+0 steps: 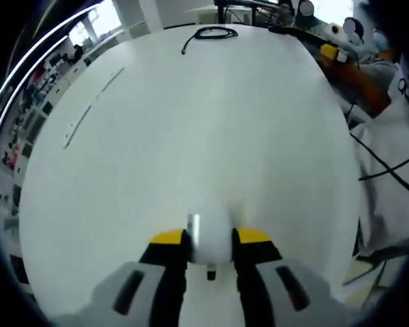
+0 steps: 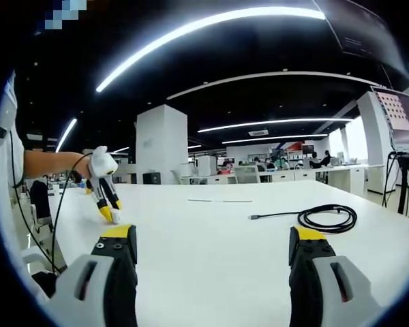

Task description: Plug the desk Type‑C cable into the charger adapter.

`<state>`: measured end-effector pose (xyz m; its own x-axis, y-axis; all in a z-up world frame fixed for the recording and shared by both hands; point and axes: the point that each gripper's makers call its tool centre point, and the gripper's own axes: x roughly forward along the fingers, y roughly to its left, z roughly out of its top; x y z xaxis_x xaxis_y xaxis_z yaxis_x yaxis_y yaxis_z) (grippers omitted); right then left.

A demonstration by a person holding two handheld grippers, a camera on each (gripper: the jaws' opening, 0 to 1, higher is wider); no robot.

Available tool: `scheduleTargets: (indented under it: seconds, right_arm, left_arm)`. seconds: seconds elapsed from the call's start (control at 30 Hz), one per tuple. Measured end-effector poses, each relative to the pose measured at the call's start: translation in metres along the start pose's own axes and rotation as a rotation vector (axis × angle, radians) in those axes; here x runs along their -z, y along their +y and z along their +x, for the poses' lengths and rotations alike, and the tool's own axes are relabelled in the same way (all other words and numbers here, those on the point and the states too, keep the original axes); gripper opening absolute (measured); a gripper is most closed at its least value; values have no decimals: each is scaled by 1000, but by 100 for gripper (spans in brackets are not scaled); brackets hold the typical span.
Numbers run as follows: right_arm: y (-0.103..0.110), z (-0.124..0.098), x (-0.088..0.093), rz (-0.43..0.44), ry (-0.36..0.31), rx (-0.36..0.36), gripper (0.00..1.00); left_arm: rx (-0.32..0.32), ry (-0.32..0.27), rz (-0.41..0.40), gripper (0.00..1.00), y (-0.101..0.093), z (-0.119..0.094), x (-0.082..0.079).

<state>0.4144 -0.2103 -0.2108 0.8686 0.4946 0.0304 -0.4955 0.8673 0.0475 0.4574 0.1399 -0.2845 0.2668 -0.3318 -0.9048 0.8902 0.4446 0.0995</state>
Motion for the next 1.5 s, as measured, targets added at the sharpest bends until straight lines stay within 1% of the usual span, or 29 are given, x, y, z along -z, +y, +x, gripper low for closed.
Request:
scheduleTargets:
  seconds: [0.03, 0.1, 0.23, 0.37, 0.5, 0.8, 0.87, 1.17, 1.3, 1.37, 1.43, 1.5]
  right_arm:
    - [0, 0, 0, 0, -1, 0, 93]
    - [0, 0, -1, 2, -4, 0, 93]
    - [1, 0, -3, 1, -14, -2, 93]
    - [2, 1, -5, 1, -18, -5, 93]
    - [4, 1, -7, -1, -23, -10, 93]
    - [7, 2, -9, -1, -30, -18, 93]
    - [8, 2, -10, -1, -33, -20, 93]
    - [10, 2, -12, 0, -42, -26, 93]
    - [12, 2, -13, -1, -43, -31, 93]
    - [13, 2, -13, -3, -44, -33, 93]
    - [14, 3, -14, -3, -45, -35, 93]
    - [15, 3, -14, -3, -45, -37, 93]
  left_arm:
    - [3, -4, 2, 25, 1, 0, 0]
    - [12, -1, 6, 25, -7, -1, 0]
    - [19, 10, 18, 25, -16, -1, 1]
    - [23, 14, 26, 25, -20, -3, 1]
    - [34, 16, 37, 25, -32, -5, 1]
    - [54, 13, 52, 25, -52, -8, 1]
    - [55, 5, 51, 25, -52, -9, 1]
    - [61, 15, 61, 25, -62, -11, 5]
    - [67, 24, 66, 25, -69, -11, 7]
    - [69, 25, 69, 25, -78, -11, 4]
    - [75, 25, 73, 25, -75, -12, 7]
    - [76, 27, 85, 25, -80, -12, 6]
